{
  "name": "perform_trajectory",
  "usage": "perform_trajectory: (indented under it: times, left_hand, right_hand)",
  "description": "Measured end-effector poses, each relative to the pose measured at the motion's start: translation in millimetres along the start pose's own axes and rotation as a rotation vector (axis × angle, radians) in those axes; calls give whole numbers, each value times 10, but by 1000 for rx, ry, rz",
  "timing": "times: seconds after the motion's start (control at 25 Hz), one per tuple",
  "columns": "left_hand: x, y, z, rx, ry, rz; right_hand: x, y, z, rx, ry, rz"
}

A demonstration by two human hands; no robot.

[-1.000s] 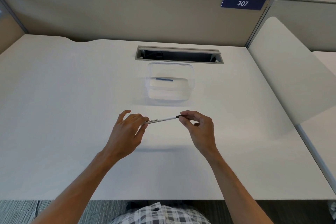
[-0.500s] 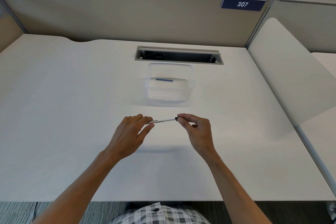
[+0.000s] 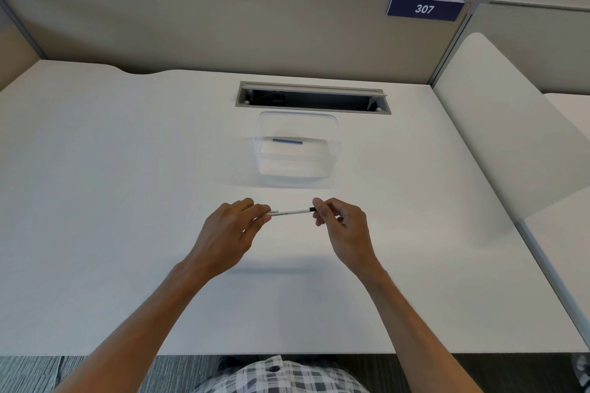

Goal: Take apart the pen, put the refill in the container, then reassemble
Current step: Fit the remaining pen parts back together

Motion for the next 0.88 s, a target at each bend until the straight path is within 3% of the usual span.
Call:
perform_trajectory:
  times: [0.88]
  left_hand:
    - [34,17,26,-28,-52,-6]
  right_hand:
    - [30,52,-11,68,124,-3]
Point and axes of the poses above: each hand's wrist, its own y-axis away from the middle knuckle, its own x-axis out of the back of the hand, z = x × y, the point moved 3 cm from there along -y, towards the middle knuckle, and after that the axes turned 10 degrees about -z, right-handed, at the moved point
